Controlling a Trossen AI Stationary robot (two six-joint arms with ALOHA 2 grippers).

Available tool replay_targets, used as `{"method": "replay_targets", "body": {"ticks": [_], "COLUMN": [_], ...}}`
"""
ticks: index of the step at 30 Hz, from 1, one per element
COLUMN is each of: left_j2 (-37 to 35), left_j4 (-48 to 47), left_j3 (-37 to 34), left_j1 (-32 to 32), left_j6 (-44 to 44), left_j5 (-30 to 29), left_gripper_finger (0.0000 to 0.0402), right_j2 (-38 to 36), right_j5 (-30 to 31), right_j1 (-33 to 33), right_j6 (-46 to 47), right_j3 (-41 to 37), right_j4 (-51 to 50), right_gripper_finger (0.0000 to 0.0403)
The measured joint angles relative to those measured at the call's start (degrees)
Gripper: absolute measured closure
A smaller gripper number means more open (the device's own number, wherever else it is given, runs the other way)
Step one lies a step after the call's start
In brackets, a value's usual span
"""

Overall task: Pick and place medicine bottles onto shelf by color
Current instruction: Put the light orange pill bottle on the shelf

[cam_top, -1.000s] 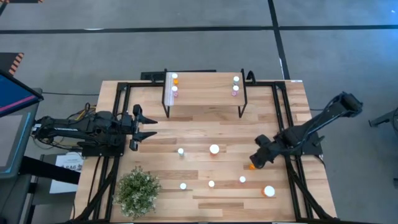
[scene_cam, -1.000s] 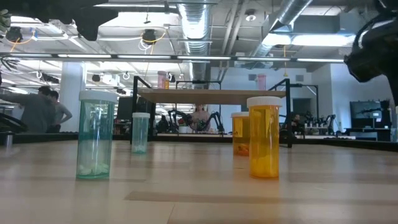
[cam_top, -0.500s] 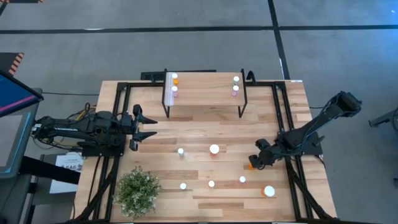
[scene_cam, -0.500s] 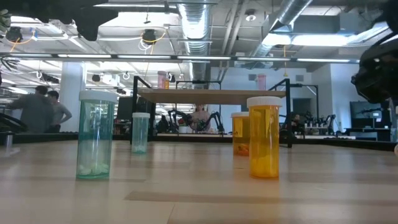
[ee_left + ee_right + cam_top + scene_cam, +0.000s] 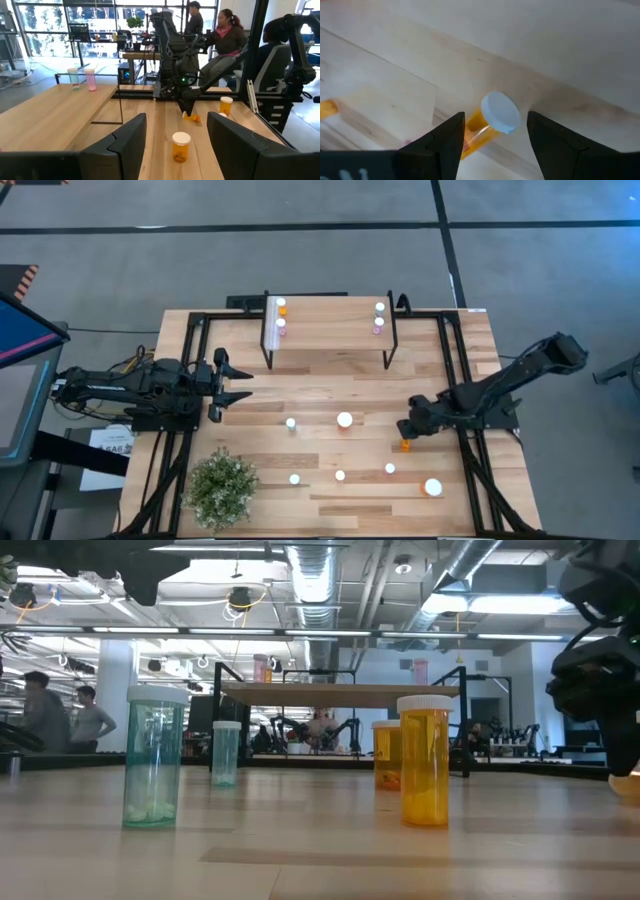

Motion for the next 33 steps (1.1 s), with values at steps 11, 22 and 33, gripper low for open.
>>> {"method": "replay_targets", "body": {"ticks": [11,22,33], "left_j2": [-0.01,0.01,-0.01], "left_j4": [0.02,0.02,0.02], "left_j3": [0.02,0.02,0.02], "left_j1": [0.00,0.00,0.00], "left_j6": [-0.05,-0.18,-0.39], "left_j5": [0.00,0.00,0.00], "left_gripper_finger": [0.0203,0.0203,0.0203], "right_j2": [0.00,0.00,0.00], "right_j5": [-1.59,-4.09,-4.74], "right_j1": [-2.72,-4.37,-6.48], "right_j6": [-5.29,-6.32,-13.38], "right_j3": [0.00,0.03,8.02], "right_j4": [-0.78,-0.97,-11.63], "right_gripper_finger": [0.0207,0.0234,0.0190]}}
